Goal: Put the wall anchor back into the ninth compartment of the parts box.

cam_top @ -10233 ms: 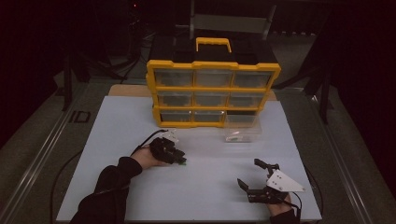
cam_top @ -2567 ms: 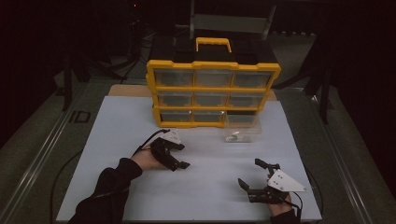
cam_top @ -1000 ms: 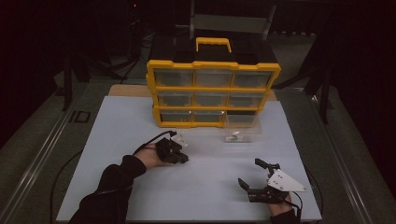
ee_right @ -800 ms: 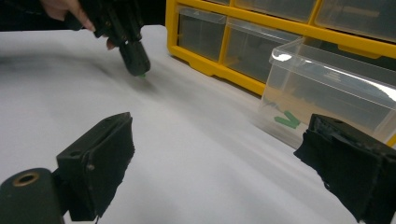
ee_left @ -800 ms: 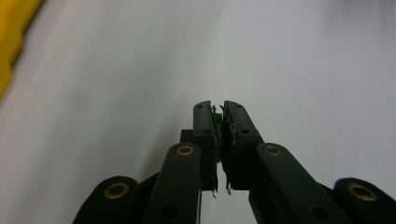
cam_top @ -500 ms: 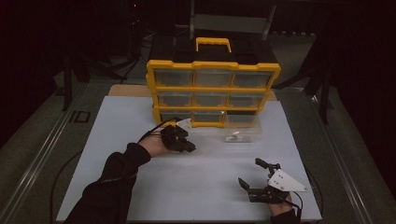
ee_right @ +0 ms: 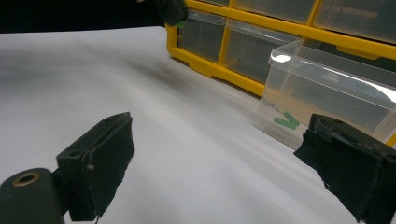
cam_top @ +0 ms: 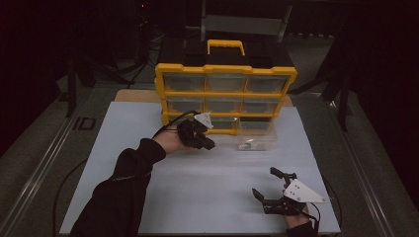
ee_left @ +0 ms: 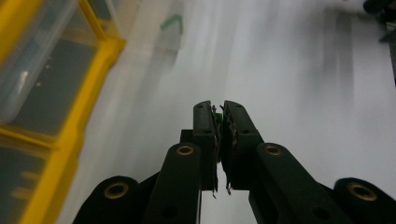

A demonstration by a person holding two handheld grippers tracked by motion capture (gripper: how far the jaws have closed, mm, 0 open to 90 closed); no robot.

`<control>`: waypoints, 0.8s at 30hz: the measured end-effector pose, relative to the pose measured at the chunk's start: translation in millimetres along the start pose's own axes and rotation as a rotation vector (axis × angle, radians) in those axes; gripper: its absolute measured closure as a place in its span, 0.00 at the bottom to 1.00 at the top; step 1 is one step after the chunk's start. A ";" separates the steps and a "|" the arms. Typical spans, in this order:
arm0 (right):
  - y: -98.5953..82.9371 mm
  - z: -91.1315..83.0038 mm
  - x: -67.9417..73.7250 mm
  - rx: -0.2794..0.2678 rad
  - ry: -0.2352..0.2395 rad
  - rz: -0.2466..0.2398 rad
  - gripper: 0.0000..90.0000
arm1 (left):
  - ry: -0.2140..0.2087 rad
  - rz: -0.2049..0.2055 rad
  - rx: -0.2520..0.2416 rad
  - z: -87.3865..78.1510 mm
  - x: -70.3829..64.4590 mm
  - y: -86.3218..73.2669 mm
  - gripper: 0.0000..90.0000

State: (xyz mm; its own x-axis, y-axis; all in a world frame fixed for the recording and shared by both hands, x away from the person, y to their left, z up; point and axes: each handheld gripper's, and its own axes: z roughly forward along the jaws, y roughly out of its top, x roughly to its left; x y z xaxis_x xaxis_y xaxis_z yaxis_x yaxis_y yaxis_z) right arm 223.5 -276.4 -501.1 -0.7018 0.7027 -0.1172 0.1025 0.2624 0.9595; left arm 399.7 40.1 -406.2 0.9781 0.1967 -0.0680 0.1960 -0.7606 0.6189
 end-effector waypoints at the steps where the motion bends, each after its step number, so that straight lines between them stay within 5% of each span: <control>1: 0.0 0.0 0.0 0.000 0.000 -0.001 0.10 | 0.005 0.006 -0.005 -1.9 1.0 4.2 0.95; 11: -0.2 -0.1 -0.3 0.002 0.001 0.003 0.10 | -0.007 -0.001 -0.063 -8.3 10.9 39.5 0.95; 24: 0.3 -1.2 -0.7 -0.001 0.000 0.004 0.10 | -0.031 0.030 -0.084 11.7 14.6 81.8 0.95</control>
State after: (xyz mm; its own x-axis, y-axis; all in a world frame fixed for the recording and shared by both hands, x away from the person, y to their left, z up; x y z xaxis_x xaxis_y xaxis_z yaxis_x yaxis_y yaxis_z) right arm 223.2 -277.6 -500.4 -0.7016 0.7035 -0.1135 0.1044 0.2590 0.9602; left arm 430.8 -26.5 -365.6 0.9853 0.1549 -0.0718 0.1617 -0.7110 0.6844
